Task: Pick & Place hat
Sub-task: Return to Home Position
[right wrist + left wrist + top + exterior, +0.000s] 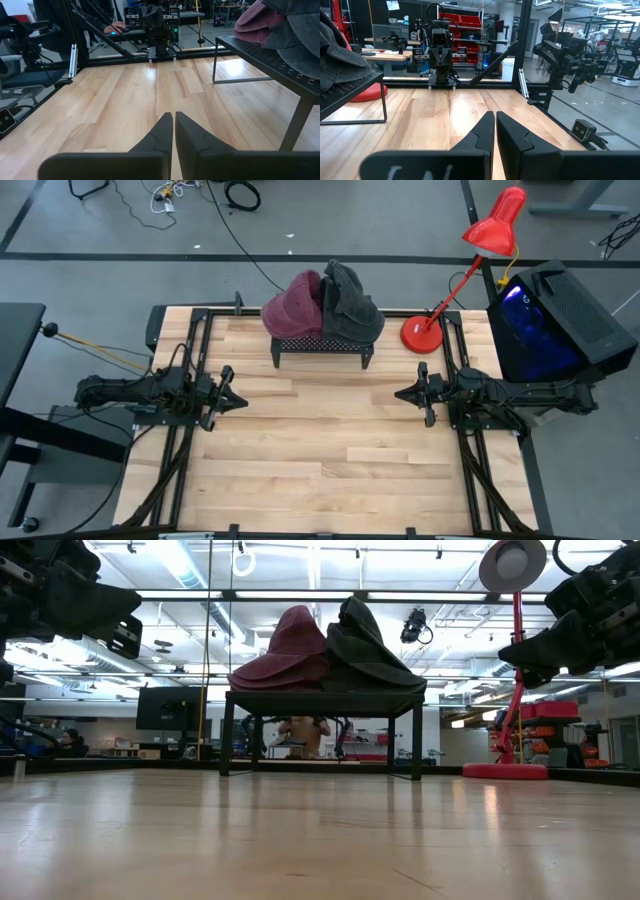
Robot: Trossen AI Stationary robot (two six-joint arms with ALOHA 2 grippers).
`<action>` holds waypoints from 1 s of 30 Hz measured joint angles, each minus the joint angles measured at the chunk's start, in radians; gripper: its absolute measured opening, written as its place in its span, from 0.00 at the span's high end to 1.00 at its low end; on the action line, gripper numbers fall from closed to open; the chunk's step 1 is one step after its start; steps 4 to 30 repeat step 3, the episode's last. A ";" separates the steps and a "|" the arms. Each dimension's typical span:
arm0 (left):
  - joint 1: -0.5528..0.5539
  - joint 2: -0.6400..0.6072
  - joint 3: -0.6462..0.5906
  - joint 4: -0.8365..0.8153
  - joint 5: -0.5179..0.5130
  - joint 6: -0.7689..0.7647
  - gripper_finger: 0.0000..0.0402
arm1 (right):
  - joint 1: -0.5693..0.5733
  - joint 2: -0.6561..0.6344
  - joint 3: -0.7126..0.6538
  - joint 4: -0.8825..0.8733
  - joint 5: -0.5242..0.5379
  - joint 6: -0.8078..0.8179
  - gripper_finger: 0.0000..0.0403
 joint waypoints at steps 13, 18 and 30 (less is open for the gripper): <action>0.000 0.000 0.000 0.000 0.000 0.000 0.94 | 0.000 0.000 0.000 0.000 0.000 0.000 0.94; 0.000 0.000 0.000 0.000 0.000 0.000 0.94 | 0.000 0.000 0.000 0.000 0.000 0.000 0.94; 0.000 0.000 0.000 0.000 0.000 0.000 0.94 | 0.000 0.000 0.000 0.000 0.000 0.000 0.94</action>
